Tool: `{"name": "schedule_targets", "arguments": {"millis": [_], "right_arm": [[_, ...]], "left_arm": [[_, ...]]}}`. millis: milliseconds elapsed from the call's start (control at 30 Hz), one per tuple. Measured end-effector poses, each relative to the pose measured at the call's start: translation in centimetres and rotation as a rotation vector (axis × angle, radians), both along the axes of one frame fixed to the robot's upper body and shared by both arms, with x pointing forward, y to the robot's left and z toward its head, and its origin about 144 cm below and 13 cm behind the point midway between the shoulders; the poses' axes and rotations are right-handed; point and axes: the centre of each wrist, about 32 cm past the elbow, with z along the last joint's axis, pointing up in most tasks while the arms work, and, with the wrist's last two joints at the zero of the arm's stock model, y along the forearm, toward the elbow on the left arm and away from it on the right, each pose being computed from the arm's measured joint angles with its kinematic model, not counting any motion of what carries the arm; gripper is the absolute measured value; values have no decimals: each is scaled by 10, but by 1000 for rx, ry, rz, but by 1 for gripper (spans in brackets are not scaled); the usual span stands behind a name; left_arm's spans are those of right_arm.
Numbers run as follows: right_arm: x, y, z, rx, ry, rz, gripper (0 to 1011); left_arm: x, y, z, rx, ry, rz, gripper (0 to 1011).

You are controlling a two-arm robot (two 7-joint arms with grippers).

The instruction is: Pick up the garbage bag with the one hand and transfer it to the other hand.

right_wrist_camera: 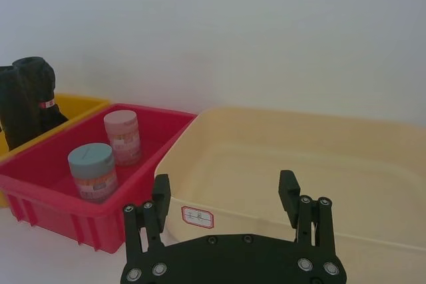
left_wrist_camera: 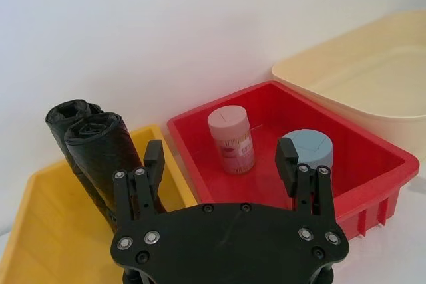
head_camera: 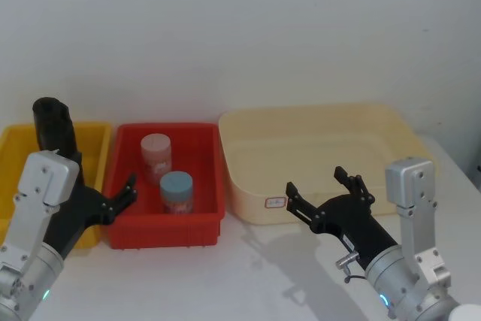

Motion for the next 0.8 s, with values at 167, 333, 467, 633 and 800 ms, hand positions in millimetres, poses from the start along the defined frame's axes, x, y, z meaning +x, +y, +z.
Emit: {"name": "schedule_targets", "arguments": {"millis": [167,333,467,633,800], "right_arm": [[0,0,0,0,0,0,1001],[0,0,0,0,0,0,1001],[0,0,0,0,0,0,1001],[0,0,0,0,0,0,1001],[0,0,0,0,0,0,1001]], "left_arm": [[0,0,0,0,0,0,1001],[0,0,0,0,0,0,1000],[0,0,0,-1,0,0,1001],[-1,2,0,-16,7,2,1000],[-3,6,1,-52,25,10,1001]]}}
